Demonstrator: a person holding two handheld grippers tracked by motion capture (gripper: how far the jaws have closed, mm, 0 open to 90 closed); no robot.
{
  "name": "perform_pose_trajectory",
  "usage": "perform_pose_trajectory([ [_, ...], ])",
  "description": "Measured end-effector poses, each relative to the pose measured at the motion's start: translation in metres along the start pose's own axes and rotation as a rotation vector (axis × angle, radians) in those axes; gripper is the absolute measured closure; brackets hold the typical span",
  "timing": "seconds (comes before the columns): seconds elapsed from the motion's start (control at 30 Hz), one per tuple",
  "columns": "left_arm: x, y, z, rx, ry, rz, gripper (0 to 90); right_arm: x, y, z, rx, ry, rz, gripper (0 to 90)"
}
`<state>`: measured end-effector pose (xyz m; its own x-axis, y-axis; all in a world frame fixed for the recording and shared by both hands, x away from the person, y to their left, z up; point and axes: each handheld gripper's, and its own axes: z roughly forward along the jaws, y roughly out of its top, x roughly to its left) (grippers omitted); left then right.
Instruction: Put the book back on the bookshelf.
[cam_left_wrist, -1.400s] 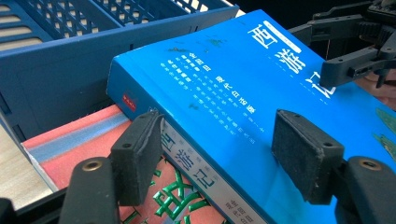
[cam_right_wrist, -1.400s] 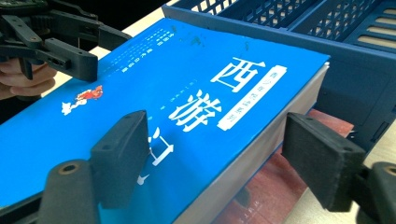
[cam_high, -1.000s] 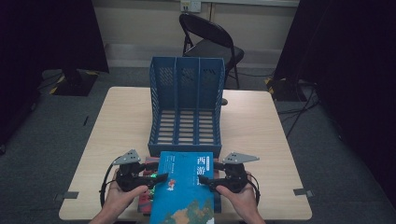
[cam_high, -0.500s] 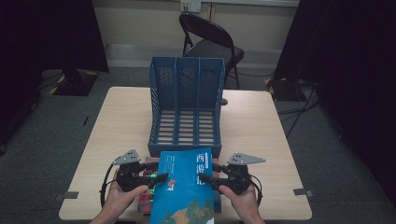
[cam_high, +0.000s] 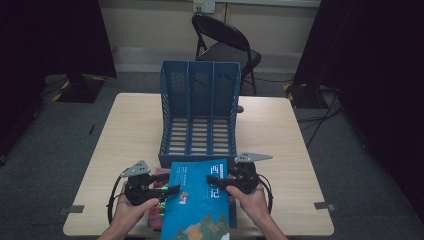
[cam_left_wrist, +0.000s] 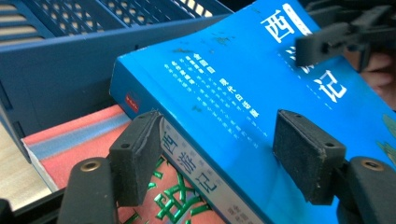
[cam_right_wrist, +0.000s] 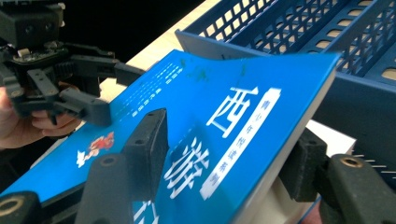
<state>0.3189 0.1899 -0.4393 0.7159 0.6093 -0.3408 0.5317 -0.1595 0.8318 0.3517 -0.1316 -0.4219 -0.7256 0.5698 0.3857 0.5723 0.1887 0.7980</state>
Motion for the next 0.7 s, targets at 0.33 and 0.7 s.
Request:
perform_pose_trajectory([
  [0.33, -0.004, 0.0, 0.0, -0.013, 0.029, 0.029, 32.0, 0.014, 0.002, 0.005, 0.073, 0.038, 0.043, 51.9],
  [0.7, 0.006, -0.001, 0.0, 0.012, -0.013, -0.079, 25.1, 0.01, 0.01, 0.019, 0.072, 0.111, 0.073, 71.8],
])
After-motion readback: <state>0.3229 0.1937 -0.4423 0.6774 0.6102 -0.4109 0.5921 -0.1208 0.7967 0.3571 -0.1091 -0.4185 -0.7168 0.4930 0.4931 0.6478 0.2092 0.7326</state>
